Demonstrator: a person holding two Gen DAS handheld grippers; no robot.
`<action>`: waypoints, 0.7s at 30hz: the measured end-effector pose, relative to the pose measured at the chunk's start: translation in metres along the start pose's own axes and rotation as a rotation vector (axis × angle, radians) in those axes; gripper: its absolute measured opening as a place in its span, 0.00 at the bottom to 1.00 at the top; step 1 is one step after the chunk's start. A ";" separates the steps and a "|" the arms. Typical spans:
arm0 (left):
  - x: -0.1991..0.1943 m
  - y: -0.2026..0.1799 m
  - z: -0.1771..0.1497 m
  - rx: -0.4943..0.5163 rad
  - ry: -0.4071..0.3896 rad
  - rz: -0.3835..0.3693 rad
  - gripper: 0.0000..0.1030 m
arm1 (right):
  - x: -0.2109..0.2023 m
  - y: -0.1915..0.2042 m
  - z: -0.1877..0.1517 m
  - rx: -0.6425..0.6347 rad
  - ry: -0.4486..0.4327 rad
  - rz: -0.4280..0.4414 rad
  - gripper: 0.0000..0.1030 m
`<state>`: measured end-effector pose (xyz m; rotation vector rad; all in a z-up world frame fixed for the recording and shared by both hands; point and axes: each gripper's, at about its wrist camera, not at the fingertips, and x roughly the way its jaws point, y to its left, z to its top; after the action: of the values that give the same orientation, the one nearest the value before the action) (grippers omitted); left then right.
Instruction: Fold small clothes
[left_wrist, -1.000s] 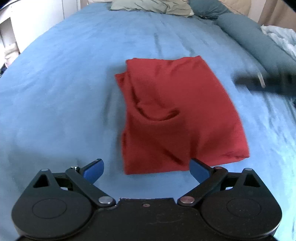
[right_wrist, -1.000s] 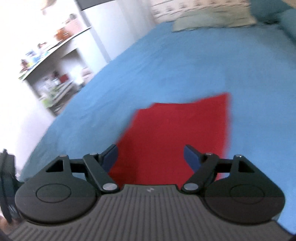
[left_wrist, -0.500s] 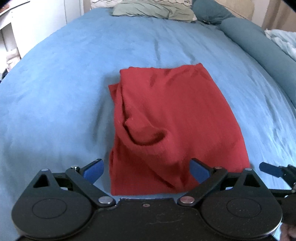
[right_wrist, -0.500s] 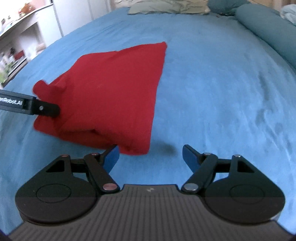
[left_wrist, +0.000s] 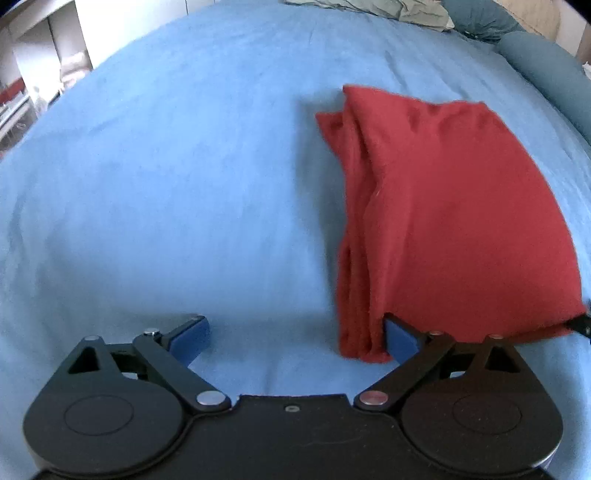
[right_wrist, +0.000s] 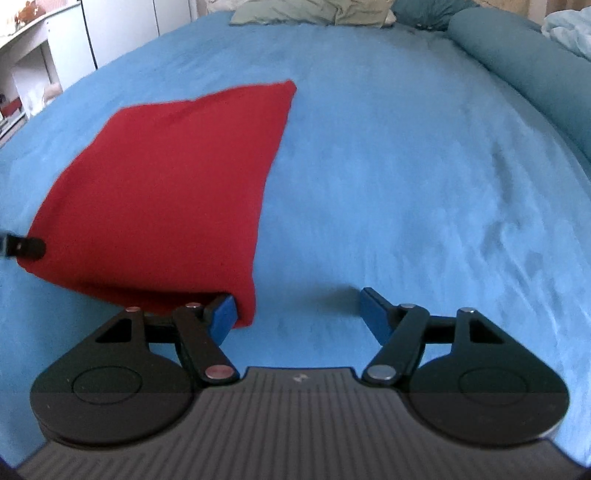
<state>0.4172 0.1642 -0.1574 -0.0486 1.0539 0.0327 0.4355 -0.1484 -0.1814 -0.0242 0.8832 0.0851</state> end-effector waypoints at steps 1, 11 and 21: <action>0.001 0.000 -0.002 0.005 -0.011 0.002 0.99 | 0.003 -0.001 -0.001 0.006 0.000 0.002 0.85; -0.026 -0.011 0.010 0.055 -0.008 0.038 0.91 | -0.017 -0.009 0.010 -0.113 0.012 0.087 0.86; -0.068 -0.015 0.093 0.097 -0.095 -0.106 1.00 | -0.069 -0.033 0.089 -0.011 0.000 0.306 1.00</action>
<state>0.4651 0.1536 -0.0524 -0.0151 0.9558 -0.1110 0.4633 -0.1802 -0.0726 0.1009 0.8811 0.3752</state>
